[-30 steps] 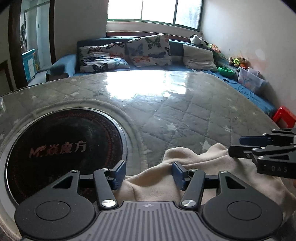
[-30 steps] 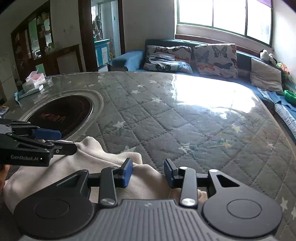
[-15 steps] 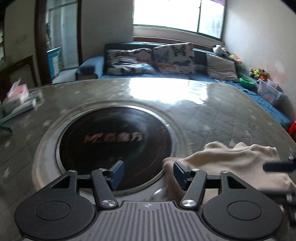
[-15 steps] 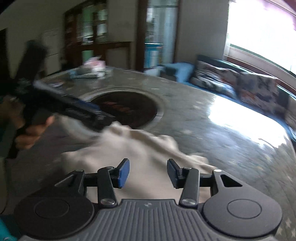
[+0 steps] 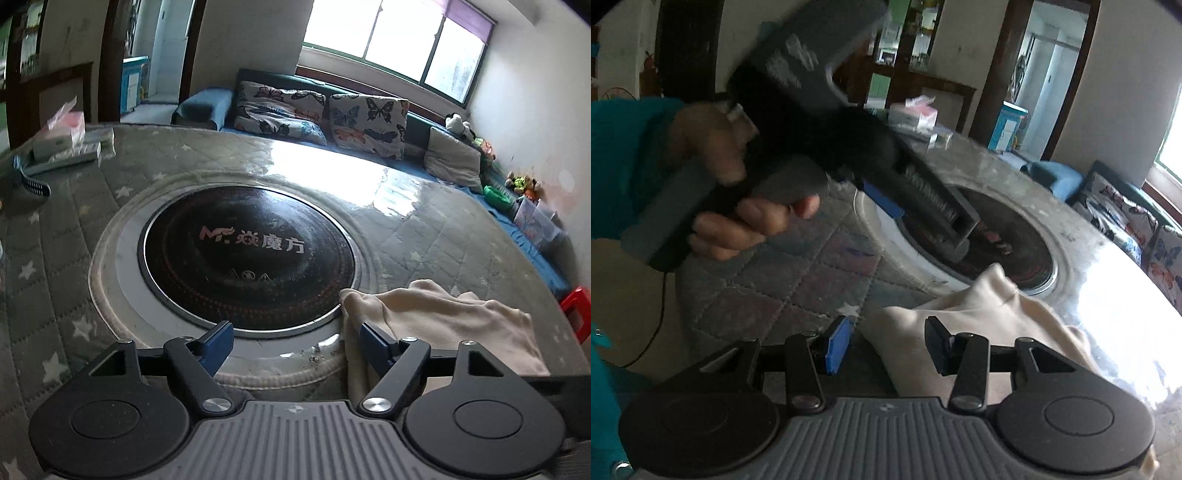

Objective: Fold clothes

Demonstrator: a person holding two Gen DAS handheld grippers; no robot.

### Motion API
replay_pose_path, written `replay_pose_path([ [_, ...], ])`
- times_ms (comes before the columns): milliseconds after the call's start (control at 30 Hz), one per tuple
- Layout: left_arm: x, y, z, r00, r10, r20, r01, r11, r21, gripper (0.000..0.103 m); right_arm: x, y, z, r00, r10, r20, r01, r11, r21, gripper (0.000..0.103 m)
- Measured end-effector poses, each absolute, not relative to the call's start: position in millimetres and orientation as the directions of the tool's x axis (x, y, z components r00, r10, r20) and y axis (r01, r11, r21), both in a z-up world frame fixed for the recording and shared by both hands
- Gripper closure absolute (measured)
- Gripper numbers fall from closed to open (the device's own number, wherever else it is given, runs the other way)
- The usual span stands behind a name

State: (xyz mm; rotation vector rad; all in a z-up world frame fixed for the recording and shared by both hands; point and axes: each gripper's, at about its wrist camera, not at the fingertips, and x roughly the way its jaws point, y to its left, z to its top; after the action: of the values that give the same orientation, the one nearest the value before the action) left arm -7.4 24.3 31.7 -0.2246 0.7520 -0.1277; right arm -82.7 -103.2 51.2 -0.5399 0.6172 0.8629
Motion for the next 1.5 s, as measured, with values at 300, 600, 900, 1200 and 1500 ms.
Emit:
replay_pose_path([
  [300, -7, 29, 27, 0.689, -0.312, -0.654, 0.017, 0.909, -0.416, 0.024, -74, -110, 45, 0.513, 0.493, -0.702, -0.783, 0.605, -0.147, 0.090],
  [600, 5, 19, 18, 0.633, -0.396, -0.665, -0.051, 0.836, -0.546, 0.024, -60, -140, 69, 0.498, 0.582, -0.642, -0.742, 0.669, 0.031, 0.095],
  [900, 17, 3, 8, 0.588, -0.468, -0.660, -0.086, 0.775, -0.626, 0.038, -67, -166, 85, 0.499, 0.640, -0.584, -0.735, 0.670, 0.106, 0.095],
  [1200, 19, 4, -1, 0.562, -0.481, -0.673, -0.096, 0.770, -0.631, 0.080, -71, -190, 83, 0.489, 0.666, -0.562, -0.732, 0.664, 0.150, 0.094],
  [1500, 17, 3, 0, 0.566, -0.477, -0.673, -0.090, 0.776, -0.625, 0.080, -45, -277, 69, 0.658, 0.456, -0.599, -0.465, 0.872, 0.153, 0.085],
])
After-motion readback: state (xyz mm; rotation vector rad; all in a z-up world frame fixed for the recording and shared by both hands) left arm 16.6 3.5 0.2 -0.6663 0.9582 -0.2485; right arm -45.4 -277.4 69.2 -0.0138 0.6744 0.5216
